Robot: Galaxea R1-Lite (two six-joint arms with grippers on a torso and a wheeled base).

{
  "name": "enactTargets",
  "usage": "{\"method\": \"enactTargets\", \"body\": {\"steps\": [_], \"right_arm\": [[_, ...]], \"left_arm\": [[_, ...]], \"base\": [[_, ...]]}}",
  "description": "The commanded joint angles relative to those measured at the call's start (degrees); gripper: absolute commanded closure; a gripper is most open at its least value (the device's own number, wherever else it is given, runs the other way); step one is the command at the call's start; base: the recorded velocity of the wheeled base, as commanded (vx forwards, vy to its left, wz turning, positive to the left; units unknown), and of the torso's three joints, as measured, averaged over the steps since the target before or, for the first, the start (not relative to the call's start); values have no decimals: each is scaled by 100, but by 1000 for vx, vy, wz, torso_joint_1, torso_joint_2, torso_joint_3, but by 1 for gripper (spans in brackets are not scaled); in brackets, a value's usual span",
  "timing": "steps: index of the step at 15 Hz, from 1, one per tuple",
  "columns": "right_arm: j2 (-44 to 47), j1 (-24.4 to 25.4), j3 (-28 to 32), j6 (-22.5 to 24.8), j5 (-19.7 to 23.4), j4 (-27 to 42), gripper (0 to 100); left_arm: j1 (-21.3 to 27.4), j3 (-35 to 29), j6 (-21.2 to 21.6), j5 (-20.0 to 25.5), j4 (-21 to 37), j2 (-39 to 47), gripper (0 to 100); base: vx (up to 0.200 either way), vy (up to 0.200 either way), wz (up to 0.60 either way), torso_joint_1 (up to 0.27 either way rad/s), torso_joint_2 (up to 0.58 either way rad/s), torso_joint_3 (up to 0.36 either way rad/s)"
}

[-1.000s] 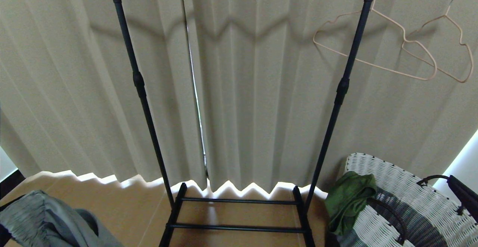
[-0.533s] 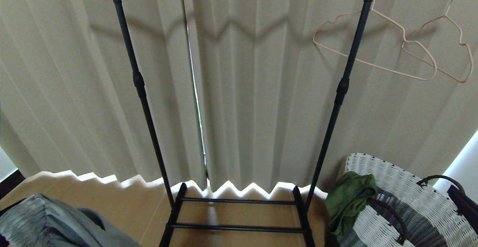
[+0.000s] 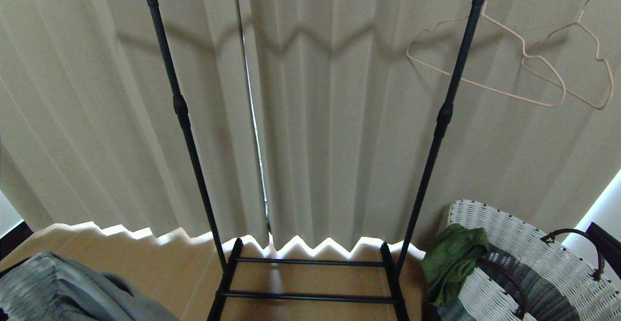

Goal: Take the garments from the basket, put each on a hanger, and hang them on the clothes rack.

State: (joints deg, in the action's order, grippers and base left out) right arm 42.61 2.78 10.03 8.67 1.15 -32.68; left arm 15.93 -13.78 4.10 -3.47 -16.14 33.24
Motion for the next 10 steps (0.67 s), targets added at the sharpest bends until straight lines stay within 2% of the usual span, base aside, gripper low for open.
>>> {"method": "enactTargets", "body": {"steps": [1,5,10], "right_arm": [[169,3,34,3,0,-1,0],[275,3,60,3,0,8,0],[327,12,51,3,0,8,0]], "left_arm": [[-2,-2,-5,-4,-3,24,100],[24,-11,-5,-4,-3,33,100],[24,-38,-5,-4,-3,42,100]], "base": [[0,0,0,51,-295,-242],[0,0,0,84,-403,-319],[0,0,0,137,-455,-326]]}}
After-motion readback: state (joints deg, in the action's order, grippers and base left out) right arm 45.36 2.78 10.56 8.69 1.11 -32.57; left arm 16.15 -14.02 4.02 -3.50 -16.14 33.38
